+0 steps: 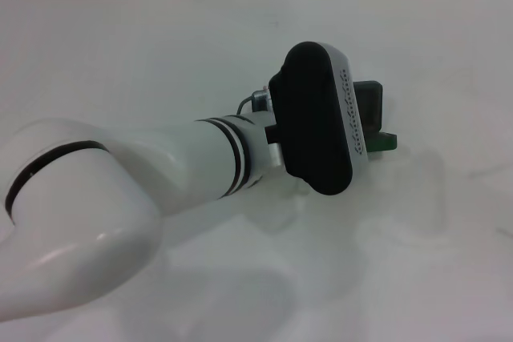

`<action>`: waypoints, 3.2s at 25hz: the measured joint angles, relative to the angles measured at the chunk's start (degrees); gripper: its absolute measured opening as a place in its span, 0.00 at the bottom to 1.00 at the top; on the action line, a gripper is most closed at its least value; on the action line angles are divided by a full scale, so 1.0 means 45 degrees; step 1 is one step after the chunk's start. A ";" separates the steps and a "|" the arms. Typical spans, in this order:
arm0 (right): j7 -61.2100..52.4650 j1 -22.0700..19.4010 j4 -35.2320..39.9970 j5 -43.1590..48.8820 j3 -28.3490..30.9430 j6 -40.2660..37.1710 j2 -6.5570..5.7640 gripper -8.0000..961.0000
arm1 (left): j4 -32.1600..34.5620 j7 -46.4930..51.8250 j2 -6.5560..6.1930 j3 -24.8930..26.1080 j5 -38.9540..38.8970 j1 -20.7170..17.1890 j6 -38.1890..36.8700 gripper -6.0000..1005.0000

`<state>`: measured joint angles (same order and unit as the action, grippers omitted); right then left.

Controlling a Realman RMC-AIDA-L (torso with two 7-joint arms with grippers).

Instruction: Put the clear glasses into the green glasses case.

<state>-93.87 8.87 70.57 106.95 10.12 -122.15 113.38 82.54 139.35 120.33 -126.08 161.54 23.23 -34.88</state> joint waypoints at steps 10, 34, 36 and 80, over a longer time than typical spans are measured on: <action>0.0101 0.0080 0.0000 0.0136 -0.0063 0.0150 -0.0001 0.08 | 0.0168 0.0094 -0.0018 -0.0402 0.0039 -0.0236 -0.0067 0.39; 0.0143 0.0196 -0.0335 0.0217 -0.0081 0.0490 -0.0039 0.08 | -0.1045 0.0082 -0.0001 0.0018 0.0088 0.0285 0.0935 0.39; 0.0153 0.0227 -0.0335 0.0283 -0.0086 0.0507 -0.0040 0.08 | -0.0922 0.0084 0.0002 -0.0079 0.0072 0.0237 0.0898 0.39; 0.0297 0.0512 -0.0767 0.0334 -0.2892 0.0601 -0.0020 0.08 | 0.5389 -0.0862 -0.0127 0.3564 -0.3854 -0.2011 -0.3936 0.38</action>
<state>-92.53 11.18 67.12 108.45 -2.89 -119.44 113.29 106.79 135.48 119.76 -110.05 144.19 14.18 -52.59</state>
